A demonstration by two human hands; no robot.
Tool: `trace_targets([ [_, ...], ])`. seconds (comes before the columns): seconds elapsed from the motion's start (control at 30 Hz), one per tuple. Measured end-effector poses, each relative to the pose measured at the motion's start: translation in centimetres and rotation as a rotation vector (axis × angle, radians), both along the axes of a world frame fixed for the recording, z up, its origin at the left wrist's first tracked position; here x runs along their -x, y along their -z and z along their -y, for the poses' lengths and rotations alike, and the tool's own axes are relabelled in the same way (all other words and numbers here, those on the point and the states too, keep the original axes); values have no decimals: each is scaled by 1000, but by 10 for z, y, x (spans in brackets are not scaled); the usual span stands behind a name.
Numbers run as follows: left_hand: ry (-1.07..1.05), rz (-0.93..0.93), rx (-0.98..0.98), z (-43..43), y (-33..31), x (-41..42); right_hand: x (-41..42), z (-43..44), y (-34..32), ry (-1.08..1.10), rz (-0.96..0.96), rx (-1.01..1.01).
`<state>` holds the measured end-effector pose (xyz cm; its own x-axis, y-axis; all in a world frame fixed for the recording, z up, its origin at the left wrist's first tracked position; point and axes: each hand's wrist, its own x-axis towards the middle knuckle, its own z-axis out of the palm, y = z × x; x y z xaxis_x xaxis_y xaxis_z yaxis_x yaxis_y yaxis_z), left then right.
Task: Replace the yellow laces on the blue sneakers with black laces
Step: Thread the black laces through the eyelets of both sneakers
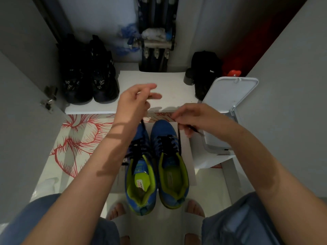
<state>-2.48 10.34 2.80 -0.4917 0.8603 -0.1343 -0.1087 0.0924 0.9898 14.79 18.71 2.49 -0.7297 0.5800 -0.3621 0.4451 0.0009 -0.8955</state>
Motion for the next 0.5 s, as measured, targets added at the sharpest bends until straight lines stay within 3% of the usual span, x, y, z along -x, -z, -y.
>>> trace_targets([
  [0.07, 54, 225, -131, -12, -16, -6, 8, 4, -7, -19, -140, 165],
  [0.17, 107, 381, -225, -31, -34, -17, 22, 11, -8, 2, -215, 185],
  [0.5, 156, 435, -188, -42, -28, -30, 22, 9, -12, -139, -177, 134],
])
